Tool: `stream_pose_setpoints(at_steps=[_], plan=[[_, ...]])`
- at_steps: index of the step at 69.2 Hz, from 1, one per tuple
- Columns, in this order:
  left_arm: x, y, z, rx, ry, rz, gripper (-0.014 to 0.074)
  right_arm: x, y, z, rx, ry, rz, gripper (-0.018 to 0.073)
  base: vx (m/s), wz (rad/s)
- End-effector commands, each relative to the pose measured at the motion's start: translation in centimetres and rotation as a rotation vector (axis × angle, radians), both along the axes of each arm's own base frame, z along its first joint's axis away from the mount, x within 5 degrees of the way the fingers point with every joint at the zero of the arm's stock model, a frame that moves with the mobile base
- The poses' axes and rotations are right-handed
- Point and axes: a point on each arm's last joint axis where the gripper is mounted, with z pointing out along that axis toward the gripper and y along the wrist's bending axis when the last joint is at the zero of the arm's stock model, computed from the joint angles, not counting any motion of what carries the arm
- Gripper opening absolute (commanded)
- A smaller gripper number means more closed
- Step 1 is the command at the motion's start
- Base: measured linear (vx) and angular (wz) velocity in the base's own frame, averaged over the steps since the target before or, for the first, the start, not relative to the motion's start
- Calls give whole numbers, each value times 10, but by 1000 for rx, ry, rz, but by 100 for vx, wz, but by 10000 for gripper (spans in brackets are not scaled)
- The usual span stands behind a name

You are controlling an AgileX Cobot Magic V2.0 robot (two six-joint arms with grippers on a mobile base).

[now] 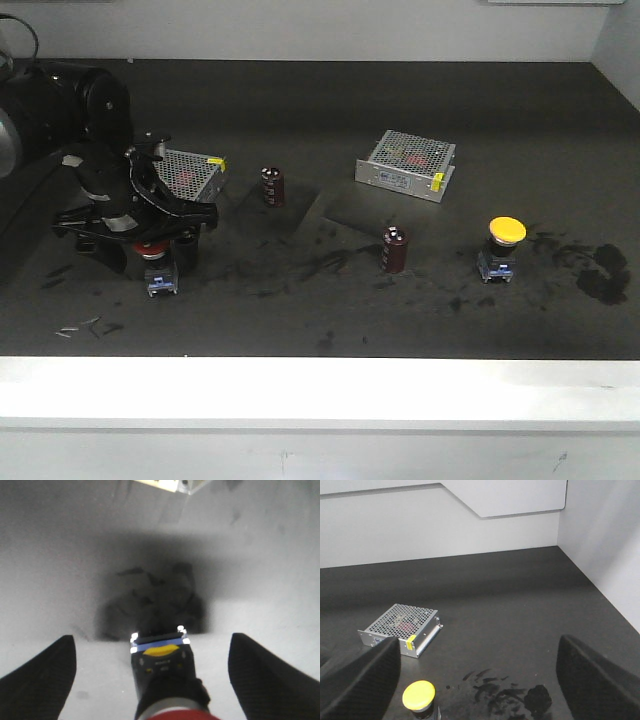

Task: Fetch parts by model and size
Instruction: 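Lift the red-capped button with the left gripper and withdraw the arm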

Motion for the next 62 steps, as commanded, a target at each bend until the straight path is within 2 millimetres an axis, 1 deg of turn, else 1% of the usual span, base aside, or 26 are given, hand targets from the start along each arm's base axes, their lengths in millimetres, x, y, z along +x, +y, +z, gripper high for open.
stream_pose_setpoints(at_steps=[1,9,21,27,39,50,59,62], plan=[[-3,-2,27,-43,-91,24,543,2,2,17,-17,-101,20,594,0,0],[-4,-2,27,-39,-77,24,468,2,7,17,-15,-102,47,594,0,0],[-4,-2,27,-39,-77,24,325,2,6,18,-16,-104,45,594,0,0],[-4,-2,27,-39,-76,24,230,2,6,18,-16,-104,45,594,0,0],[-2,-1,28,-34,-99,12,-10,2,6,18,-16,-104,45,594,0,0],[-3,1,34,-10,-140,-9,-8,2,6,18,-16,-104,45,594,0,0],[-7,8,55,23,-239,-17,-8,2,6,18,-16,-104,45,594,0,0],[-11,11,66,41,-287,-28,-8,2,6,18,-16,-104,45,594,0,0]])
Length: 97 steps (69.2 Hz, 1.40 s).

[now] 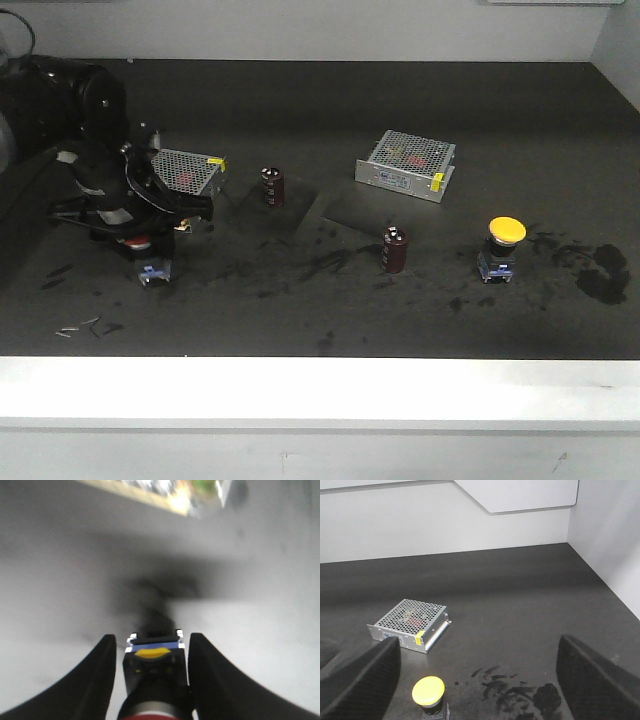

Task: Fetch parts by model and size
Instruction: 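Lift the red-capped button with the left gripper and withdraw the arm, then reach the right gripper down to the yellow-capped button and grasp it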

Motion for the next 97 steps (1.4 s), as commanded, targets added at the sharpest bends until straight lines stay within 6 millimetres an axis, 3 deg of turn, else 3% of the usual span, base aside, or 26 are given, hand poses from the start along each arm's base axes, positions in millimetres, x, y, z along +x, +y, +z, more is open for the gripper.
stream_pose_setpoints(at_steps=[1,13,35,53,72,85,97], plan=[[-14,7,55,7,-210,-25,-8,0,1,19,-14,-112,14,594,0,0],[-44,26,94,76,-411,-42,-8,0,1,19,-14,-112,14,594,0,0],[-116,48,117,66,-705,-87,-7,0,1,19,-14,-111,13,594,0,0],[-176,65,102,80,-852,-141,-7,0,1,19,-14,-108,13,594,0,0],[-243,82,65,84,-1001,-194,-6,0,1,20,-21,-120,15,594,0,0],[-278,93,44,97,-1075,-204,-6,0,1,20,-17,-119,15,594,0,0],[-302,101,35,99,-1155,-195,-6,1,1,19,-17,-112,14,594,0,0]])
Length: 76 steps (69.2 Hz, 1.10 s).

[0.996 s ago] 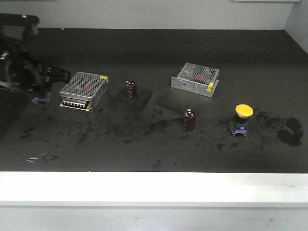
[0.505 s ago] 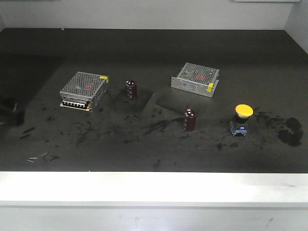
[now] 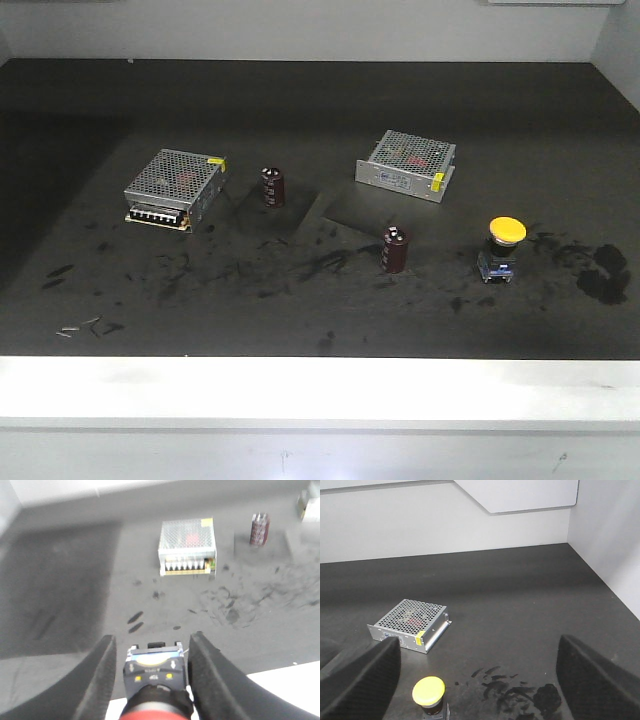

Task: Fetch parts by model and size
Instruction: 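Reach the right gripper down to the yellow-capped button and grasp it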

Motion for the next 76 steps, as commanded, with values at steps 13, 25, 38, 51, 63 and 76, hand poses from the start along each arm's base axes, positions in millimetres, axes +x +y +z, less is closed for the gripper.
stream_pose_setpoints(at_steps=[13,25,38,51,63,76], plan=[[-18,3,13,-17,-174,-29,-6,15,0,17,-30,-22,8,594,0,0],[-18,3,13,-15,-175,-30,-6,43,16,27,-120,150,94,594,0,0],[-18,4,13,3,-179,-27,-6,77,39,32,-108,336,159,594,0,0],[-18,4,13,9,-181,-26,-6,113,46,37,-76,513,146,594,0,0],[-18,4,13,9,-181,-26,-6,142,50,36,-63,707,109,594,0,0],[-17,5,14,34,-189,-22,-6,168,51,19,-58,861,92,594,0,0]])
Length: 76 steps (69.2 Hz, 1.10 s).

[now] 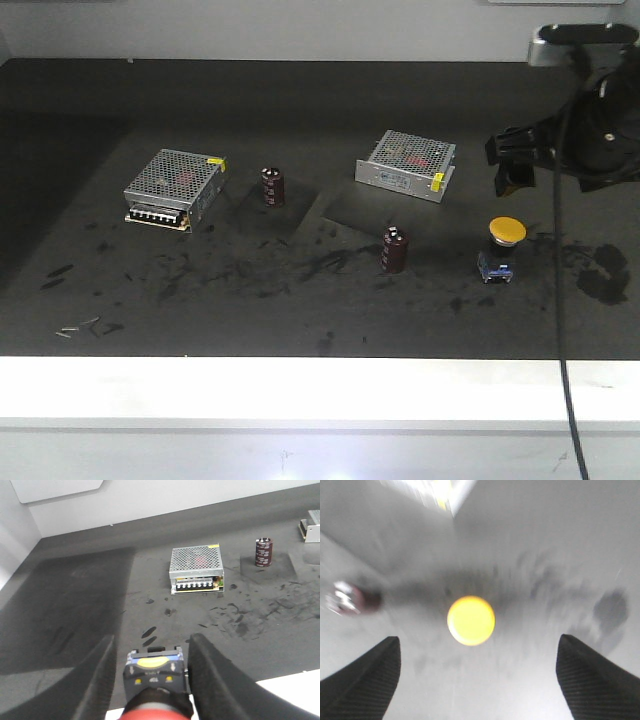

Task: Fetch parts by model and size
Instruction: 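Reach the right gripper down to the yellow-capped button and grasp it, then lift the yellow-capped button with the right gripper and withdraw the arm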

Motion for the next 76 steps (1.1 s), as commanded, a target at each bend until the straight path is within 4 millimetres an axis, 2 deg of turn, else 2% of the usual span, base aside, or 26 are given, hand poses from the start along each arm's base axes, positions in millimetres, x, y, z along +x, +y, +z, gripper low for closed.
stream_pose_setpoints(at_steps=[1,17,42,60,68,76], plan=[[1,-2,14,9,-92,-32,-6,7,-2,12,10,-16,-12,594,0,0],[1,-2,14,9,-92,-32,-6,31,1,-19,-33,91,25,594,0,0],[1,-3,14,9,-92,-32,-6,55,5,-67,-55,216,31,594,0,0],[1,-3,14,7,-92,-33,-6,64,6,-86,-70,251,64,589,0,0],[1,-3,14,7,-92,-33,-6,65,7,-88,-69,244,65,545,0,0],[1,-3,14,7,-92,-33,-6,67,7,-87,-63,227,65,424,0,0]])
